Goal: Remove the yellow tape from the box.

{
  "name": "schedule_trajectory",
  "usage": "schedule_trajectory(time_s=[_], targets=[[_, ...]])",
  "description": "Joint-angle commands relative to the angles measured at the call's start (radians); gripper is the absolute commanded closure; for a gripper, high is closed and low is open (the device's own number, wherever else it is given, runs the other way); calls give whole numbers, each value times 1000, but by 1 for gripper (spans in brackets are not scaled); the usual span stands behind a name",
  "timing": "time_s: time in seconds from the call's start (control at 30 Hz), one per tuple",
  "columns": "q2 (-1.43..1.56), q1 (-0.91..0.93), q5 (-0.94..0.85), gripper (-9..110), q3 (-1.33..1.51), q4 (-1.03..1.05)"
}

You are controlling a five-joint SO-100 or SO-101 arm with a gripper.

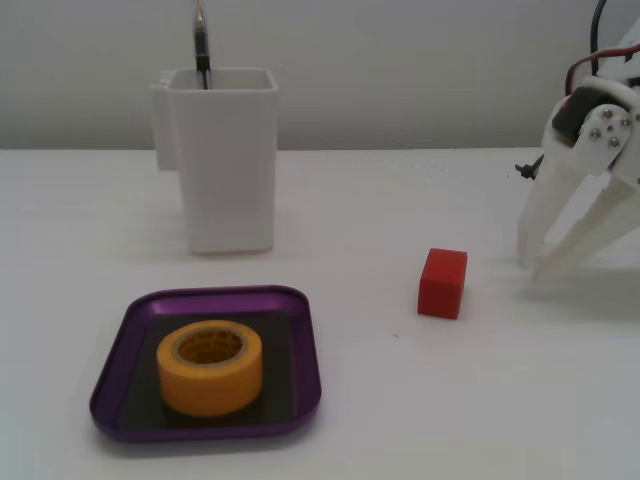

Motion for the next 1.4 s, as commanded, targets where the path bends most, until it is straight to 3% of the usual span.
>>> schedule_trajectory(time_s=[0.0, 0.37, 0.57, 0.8, 1.1, 1.37], targets=[[34, -40, 54, 102, -15, -118], [34, -38, 64, 102, -26, -106], [-67, -37, 54, 102, -252, -137], [-692, -51, -3, 102, -673, -184], [-1499, -285, 5, 101, -1397, -52], [-1973, -331, 6, 90, -1852, 25]])
